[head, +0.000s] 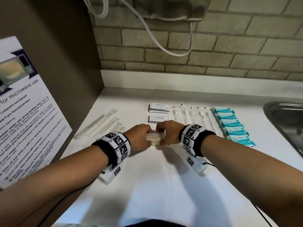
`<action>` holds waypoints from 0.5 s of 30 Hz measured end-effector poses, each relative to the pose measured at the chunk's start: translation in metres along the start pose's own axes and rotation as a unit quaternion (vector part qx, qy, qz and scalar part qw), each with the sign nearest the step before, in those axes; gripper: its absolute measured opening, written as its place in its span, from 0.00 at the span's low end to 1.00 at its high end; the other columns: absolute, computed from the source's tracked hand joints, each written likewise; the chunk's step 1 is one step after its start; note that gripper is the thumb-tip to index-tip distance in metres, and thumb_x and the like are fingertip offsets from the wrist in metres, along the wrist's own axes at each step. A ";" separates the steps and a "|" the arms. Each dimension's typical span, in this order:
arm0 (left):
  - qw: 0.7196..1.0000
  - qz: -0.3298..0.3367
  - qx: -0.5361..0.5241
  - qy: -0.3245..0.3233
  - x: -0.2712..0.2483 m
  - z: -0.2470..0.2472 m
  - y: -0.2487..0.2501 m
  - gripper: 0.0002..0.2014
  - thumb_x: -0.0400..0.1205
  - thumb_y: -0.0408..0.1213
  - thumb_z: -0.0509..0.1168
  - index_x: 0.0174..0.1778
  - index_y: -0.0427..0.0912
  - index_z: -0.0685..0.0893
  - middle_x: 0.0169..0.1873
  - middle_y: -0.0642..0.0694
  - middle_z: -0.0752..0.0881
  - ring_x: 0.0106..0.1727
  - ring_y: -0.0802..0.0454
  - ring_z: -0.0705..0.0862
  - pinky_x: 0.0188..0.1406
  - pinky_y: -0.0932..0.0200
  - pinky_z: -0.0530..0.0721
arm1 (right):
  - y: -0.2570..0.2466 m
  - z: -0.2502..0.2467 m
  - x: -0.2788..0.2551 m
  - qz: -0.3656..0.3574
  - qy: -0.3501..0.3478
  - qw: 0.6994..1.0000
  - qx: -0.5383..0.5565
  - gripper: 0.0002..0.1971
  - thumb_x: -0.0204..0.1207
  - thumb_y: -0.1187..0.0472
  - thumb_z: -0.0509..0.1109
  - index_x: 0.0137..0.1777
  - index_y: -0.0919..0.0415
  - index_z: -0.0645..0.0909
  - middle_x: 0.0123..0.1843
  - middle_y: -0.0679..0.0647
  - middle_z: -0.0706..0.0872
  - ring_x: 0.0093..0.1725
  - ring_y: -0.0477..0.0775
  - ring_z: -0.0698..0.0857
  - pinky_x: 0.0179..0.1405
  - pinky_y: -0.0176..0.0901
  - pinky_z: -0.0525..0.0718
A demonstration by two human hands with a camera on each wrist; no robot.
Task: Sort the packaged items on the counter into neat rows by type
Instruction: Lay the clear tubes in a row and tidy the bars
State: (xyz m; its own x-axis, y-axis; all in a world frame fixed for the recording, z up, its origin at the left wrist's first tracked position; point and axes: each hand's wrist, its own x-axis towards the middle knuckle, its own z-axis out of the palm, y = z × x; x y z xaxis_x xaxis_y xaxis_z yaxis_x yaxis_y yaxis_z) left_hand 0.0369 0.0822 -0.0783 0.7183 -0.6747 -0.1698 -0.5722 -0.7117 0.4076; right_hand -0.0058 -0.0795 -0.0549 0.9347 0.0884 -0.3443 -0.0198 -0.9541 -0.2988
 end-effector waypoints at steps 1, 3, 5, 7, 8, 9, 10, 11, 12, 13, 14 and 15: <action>1.000 -0.002 -0.001 0.001 0.000 0.000 0.000 0.19 0.76 0.39 0.71 0.63 0.43 0.79 0.60 0.45 0.81 0.58 0.47 0.81 0.49 0.63 0.72 | 0.000 -0.001 0.000 0.002 -0.004 1.000 0.001 0.23 0.65 0.56 0.79 0.59 0.57 0.80 0.54 0.53 0.87 0.50 0.55 0.86 0.41 0.42 0.80; 1.000 -0.004 -0.007 -0.001 0.001 -0.001 0.001 0.18 0.75 0.39 0.71 0.61 0.44 0.81 0.58 0.46 0.83 0.56 0.48 0.82 0.48 0.62 0.74 | 0.001 -0.003 0.000 0.005 -0.012 1.000 0.001 0.22 0.65 0.58 0.79 0.59 0.56 0.80 0.54 0.54 0.87 0.50 0.56 0.88 0.41 0.42 0.82; 1.000 -0.004 -0.011 -0.005 0.001 -0.002 0.001 0.17 0.75 0.38 0.71 0.60 0.45 0.81 0.57 0.46 0.84 0.54 0.49 0.82 0.47 0.62 0.75 | 0.001 -0.004 0.001 0.010 -0.016 1.000 0.002 0.21 0.64 0.58 0.78 0.58 0.55 0.80 0.54 0.53 0.87 0.51 0.57 0.88 0.43 0.43 0.84; 1.000 -0.001 -0.011 -0.008 0.000 -0.001 0.001 0.17 0.75 0.39 0.71 0.60 0.44 0.81 0.57 0.46 0.83 0.55 0.48 0.82 0.48 0.62 0.74 | 0.000 -0.001 0.002 0.008 -0.007 1.000 -0.016 0.21 0.63 0.56 0.78 0.57 0.54 0.80 0.52 0.53 0.87 0.50 0.57 0.87 0.45 0.45 0.84; 1.000 0.001 -0.011 -0.009 0.000 -0.001 0.001 0.17 0.76 0.39 0.71 0.60 0.44 0.80 0.58 0.47 0.82 0.56 0.48 0.82 0.48 0.63 0.73 | -0.001 0.001 0.002 0.006 0.000 0.999 -0.031 0.21 0.63 0.54 0.78 0.57 0.53 0.80 0.52 0.52 0.86 0.50 0.56 0.86 0.46 0.44 0.83; 1.000 0.002 -0.010 -0.011 -0.001 -0.001 0.001 0.17 0.76 0.39 0.71 0.60 0.44 0.80 0.58 0.47 0.82 0.56 0.48 0.81 0.48 0.63 0.73 | -0.002 0.003 0.003 0.004 0.006 0.999 -0.043 0.22 0.62 0.52 0.78 0.56 0.52 0.79 0.51 0.51 0.86 0.49 0.55 0.85 0.45 0.44 0.83; 1.000 0.003 -0.010 -0.013 -0.001 -0.001 0.001 0.17 0.76 0.39 0.71 0.60 0.45 0.80 0.58 0.47 0.81 0.56 0.48 0.81 0.48 0.63 0.73 | -0.002 0.006 0.004 0.002 0.009 0.999 -0.049 0.23 0.61 0.50 0.78 0.56 0.52 0.79 0.50 0.51 0.86 0.49 0.55 0.84 0.45 0.44 0.82; 1.000 0.005 -0.008 -0.014 -0.001 -0.002 0.000 0.17 0.75 0.39 0.71 0.60 0.45 0.80 0.58 0.47 0.81 0.56 0.48 0.81 0.49 0.63 0.73 | -0.003 0.007 0.004 0.001 0.009 0.999 -0.052 0.23 0.61 0.48 0.78 0.56 0.51 0.79 0.50 0.50 0.85 0.48 0.55 0.84 0.45 0.43 0.82; 1.000 0.007 -0.005 -0.013 0.000 -0.002 0.000 0.17 0.75 0.39 0.71 0.59 0.45 0.80 0.58 0.46 0.81 0.56 0.48 0.82 0.49 0.62 0.73 | -0.003 0.007 0.005 0.000 0.008 0.999 -0.053 0.24 0.60 0.47 0.79 0.56 0.51 0.79 0.49 0.50 0.85 0.47 0.54 0.84 0.44 0.43 0.81; 1.000 0.009 -0.002 -0.012 0.000 -0.003 0.000 0.17 0.75 0.40 0.71 0.59 0.46 0.80 0.58 0.46 0.81 0.56 0.48 0.82 0.49 0.62 0.74 | -0.004 0.007 0.005 -0.002 0.007 0.999 -0.054 0.24 0.60 0.47 0.79 0.56 0.51 0.79 0.49 0.49 0.85 0.47 0.54 0.83 0.44 0.43 0.81; 1.000 0.008 -0.002 -0.009 0.001 -0.003 0.001 0.16 0.74 0.40 0.71 0.58 0.46 0.80 0.58 0.47 0.81 0.56 0.48 0.82 0.49 0.62 0.74 | -0.004 0.006 0.006 -0.004 0.007 0.999 -0.054 0.24 0.61 0.48 0.79 0.56 0.51 0.79 0.48 0.49 0.85 0.46 0.54 0.82 0.43 0.42 0.80; 1.000 0.007 -0.004 -0.006 0.001 -0.003 0.001 0.16 0.74 0.40 0.71 0.57 0.47 0.80 0.57 0.47 0.81 0.56 0.48 0.82 0.49 0.62 0.75 | -0.003 0.004 0.006 -0.005 0.007 0.999 -0.053 0.23 0.61 0.48 0.79 0.56 0.52 0.79 0.47 0.49 0.84 0.46 0.54 0.82 0.43 0.42 0.79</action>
State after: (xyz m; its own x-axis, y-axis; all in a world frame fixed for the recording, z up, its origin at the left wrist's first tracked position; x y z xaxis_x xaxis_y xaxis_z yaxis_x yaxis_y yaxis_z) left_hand 0.0382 0.0818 -0.0749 0.7058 -0.6866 -0.1743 -0.5786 -0.7007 0.4175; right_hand -0.0018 -0.0746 -0.0598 0.9397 0.0951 -0.3284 0.0270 -0.9782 -0.2060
